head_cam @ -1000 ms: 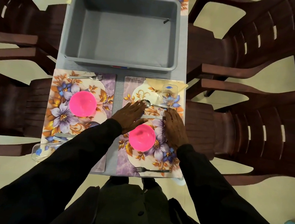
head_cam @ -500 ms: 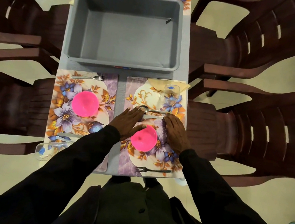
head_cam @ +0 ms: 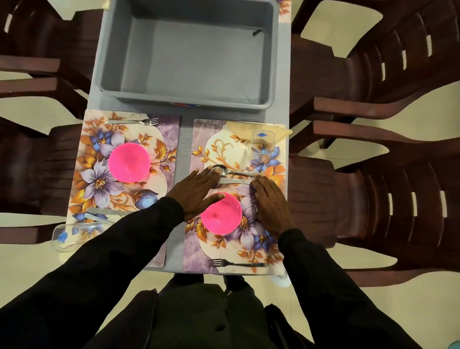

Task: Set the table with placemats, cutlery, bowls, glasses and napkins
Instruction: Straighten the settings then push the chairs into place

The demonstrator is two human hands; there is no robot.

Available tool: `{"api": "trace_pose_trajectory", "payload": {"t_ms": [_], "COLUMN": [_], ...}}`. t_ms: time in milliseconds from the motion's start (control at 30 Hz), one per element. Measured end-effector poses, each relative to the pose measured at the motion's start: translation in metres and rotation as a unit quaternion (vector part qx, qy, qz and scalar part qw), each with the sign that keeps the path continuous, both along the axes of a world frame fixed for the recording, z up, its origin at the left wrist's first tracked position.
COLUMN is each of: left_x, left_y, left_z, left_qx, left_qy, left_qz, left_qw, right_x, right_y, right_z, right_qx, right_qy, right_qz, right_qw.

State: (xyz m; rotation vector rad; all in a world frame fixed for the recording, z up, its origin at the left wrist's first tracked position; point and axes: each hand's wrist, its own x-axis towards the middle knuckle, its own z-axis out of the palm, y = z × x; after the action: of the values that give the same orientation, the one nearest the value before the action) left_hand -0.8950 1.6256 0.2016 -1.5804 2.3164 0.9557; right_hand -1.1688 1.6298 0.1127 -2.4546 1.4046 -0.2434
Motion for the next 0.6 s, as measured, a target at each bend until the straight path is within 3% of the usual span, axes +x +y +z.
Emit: {"api": "trace_pose_trajectory", "payload": {"t_ms": [100, 167, 233, 300, 433, 600], "left_x": [0.001, 0.003, 0.004, 0.003, 0.002, 0.005], "left_y": [0.000, -0.001, -0.002, -0.003, -0.006, -0.008], "left_z": [-0.001, 0.001, 0.005, 0.010, 0.011, 0.009], "left_qx": [0.008, 0.006, 0.004, 0.004, 0.009, 0.000], "left_qy": [0.008, 0.020, 0.031, 0.036, 0.037, 0.051], "left_qz": [0.004, 0.011, 0.022, 0.033, 0.049, 0.068], "left_qw": [1.000, 1.000, 0.999, 0.999, 0.998, 0.996], "right_x": [-0.002, 0.000, 0.006, 0.008, 0.013, 0.021], "right_y": [-0.002, -0.005, -0.018, -0.040, -0.077, -0.085], "right_z": [0.005, 0.017, 0.033, 0.044, 0.055, 0.053], "right_qx": [-0.008, -0.016, 0.008, 0.069, 0.191, 0.214], "right_qy": [-0.036, -0.121, -0.241, -0.327, -0.368, -0.356], "right_qz": [-0.005, -0.100, -0.260, -0.321, -0.269, -0.263], "right_qw": [0.999, 0.987, 0.935, 0.886, 0.869, 0.871]}}
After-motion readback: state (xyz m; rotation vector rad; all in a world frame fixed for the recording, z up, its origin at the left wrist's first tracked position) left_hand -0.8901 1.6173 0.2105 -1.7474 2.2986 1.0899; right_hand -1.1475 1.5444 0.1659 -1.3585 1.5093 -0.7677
